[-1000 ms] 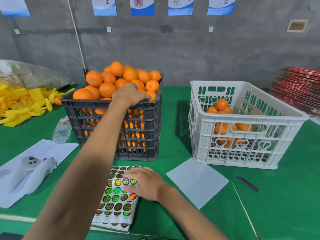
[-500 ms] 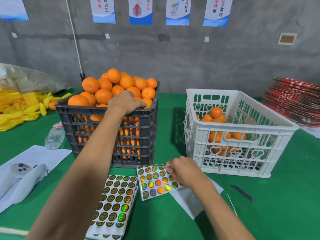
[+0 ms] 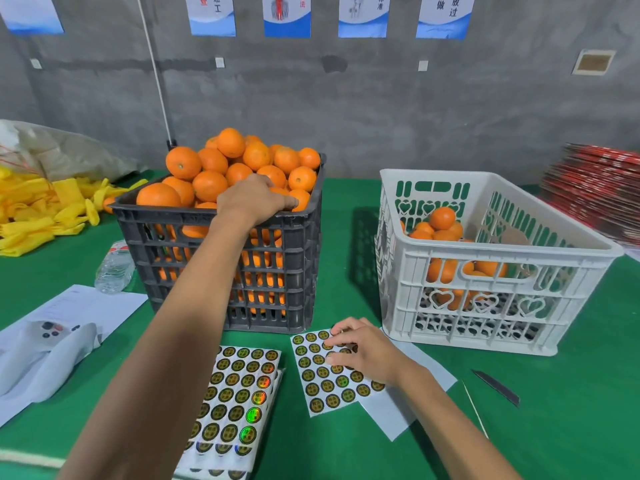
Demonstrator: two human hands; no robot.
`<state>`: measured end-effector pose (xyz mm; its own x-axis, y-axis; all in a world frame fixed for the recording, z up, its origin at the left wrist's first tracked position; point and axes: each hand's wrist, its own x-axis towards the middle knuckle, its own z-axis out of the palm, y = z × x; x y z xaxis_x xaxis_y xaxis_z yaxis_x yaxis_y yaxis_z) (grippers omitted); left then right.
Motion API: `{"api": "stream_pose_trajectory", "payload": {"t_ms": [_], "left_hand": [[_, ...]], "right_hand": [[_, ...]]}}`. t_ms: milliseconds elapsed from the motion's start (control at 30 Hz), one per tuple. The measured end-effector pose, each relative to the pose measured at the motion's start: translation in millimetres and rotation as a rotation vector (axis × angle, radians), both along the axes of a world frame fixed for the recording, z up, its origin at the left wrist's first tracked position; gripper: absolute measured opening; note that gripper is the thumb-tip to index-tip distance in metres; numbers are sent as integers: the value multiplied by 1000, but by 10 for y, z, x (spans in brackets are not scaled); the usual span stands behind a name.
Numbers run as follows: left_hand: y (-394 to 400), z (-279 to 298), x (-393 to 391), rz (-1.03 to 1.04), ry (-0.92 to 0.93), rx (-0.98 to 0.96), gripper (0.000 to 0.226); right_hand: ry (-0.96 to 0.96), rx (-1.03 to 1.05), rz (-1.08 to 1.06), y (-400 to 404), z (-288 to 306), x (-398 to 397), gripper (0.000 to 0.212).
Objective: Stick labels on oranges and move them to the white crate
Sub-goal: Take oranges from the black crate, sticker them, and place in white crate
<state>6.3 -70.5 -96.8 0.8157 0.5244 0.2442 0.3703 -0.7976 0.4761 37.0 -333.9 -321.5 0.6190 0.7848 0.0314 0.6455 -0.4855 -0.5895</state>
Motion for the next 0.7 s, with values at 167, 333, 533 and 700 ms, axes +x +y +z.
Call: {"api": "stream_pose_trajectory", "payload": {"t_ms": [167,333,533,700], "left_hand": [[8,-20,11,9,-11,6,77],[-3,-13,-1,18,-21,10,75],[-21,-8,-19,14,-28,17,75],[-18,-12,-25,19,-30,19,79]], "right_hand": [[-28,131,-82,-8,-116,110,30],[-66,111,-107,20,-136,165,26],[-149,163,-149,-38,-141,229,22],[-199,138,-125,-130,-115,219,21]]}}
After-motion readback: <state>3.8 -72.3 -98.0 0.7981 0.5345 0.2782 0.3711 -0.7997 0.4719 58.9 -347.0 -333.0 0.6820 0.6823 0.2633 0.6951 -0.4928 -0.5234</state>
